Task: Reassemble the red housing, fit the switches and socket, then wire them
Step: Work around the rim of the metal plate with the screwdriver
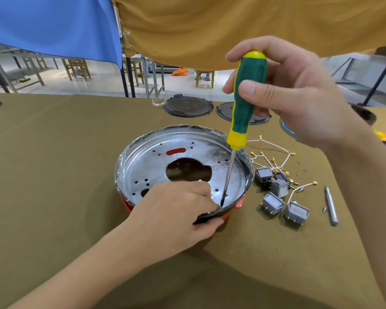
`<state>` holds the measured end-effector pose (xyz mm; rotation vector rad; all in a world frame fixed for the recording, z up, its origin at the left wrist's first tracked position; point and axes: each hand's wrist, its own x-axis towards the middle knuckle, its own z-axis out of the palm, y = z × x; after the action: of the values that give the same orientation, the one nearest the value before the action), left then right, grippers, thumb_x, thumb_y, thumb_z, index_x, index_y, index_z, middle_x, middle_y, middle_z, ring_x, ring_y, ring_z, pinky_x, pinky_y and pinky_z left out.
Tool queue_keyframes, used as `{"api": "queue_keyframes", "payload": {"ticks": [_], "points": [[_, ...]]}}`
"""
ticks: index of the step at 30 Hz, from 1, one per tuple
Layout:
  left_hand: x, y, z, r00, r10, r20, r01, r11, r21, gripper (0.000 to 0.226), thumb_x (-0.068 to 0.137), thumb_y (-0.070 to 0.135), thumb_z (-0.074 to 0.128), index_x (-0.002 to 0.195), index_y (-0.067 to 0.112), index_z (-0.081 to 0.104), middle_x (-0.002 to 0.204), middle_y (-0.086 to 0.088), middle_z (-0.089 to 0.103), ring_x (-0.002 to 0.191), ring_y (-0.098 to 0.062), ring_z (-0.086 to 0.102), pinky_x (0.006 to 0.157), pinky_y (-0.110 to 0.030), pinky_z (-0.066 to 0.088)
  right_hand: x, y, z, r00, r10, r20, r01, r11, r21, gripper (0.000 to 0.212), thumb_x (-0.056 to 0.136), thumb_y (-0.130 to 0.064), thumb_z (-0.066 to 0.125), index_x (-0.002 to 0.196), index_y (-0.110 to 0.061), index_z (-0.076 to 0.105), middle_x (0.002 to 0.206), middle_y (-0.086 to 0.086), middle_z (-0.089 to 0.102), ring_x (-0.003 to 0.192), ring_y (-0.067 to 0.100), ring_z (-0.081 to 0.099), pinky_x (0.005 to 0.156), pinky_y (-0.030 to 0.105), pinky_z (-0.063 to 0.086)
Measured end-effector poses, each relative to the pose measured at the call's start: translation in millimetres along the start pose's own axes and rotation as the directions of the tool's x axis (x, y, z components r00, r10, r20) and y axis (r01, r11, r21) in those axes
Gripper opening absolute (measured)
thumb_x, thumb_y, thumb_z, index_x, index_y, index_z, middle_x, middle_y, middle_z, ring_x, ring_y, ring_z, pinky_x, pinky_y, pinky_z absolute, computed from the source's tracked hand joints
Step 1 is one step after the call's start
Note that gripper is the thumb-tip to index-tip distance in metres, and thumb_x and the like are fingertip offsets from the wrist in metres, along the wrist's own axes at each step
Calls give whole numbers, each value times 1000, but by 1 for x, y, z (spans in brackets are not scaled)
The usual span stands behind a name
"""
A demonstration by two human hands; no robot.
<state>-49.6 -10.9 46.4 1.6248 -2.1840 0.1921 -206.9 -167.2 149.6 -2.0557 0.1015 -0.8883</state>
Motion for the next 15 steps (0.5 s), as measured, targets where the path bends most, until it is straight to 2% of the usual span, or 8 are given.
{"api": "queue_keyframes", "payload": {"ticks": [5, 10, 13, 15], "points": [[1, -1, 2, 1000, 8, -23, -8, 1000, 1, 31, 86, 46, 55, 68, 26, 70, 67, 12, 52, 58, -3, 38, 41, -23, 40, -1, -4, 0, 999, -12, 42, 13, 1000, -20, 32, 91, -17, 65, 120, -13, 53, 99, 7, 68, 76, 16, 56, 58, 26, 41], [2, 0, 1, 999, 5, -35, -4, 1000, 8, 33, 86, 48, 53, 69, 27, 71, 66, 12, 52, 57, -3, 40, 40, -23, 40, -2, -17, -2, 988, -48, 149, 62, 994, -88, 31, 90, -11, 64, 118, -9, 49, 101, 17, 64, 85, 12, 62, 70, 17, 49], [0, 0, 2, 1000, -13, -15, 14, 999, 41, 43, 87, 54, 44, 69, 26, 71, 67, 10, 52, 58, -5, 47, 42, -29, 45, 0, -27, 1, 981, -45, 188, 85, 974, -209, 30, 90, -10, 68, 114, -7, 51, 98, 27, 57, 82, 23, 61, 66, 20, 50], [-1, 1, 1, 1000, -4, -12, 5, 996, 85, 40, 87, 55, 48, 70, 27, 71, 67, 10, 52, 59, -6, 51, 41, -31, 46, 0, -33, 6, 984, -35, 176, 92, 940, -328, 30, 88, -17, 71, 109, -5, 53, 91, 24, 54, 76, 32, 54, 59, 29, 49]]}}
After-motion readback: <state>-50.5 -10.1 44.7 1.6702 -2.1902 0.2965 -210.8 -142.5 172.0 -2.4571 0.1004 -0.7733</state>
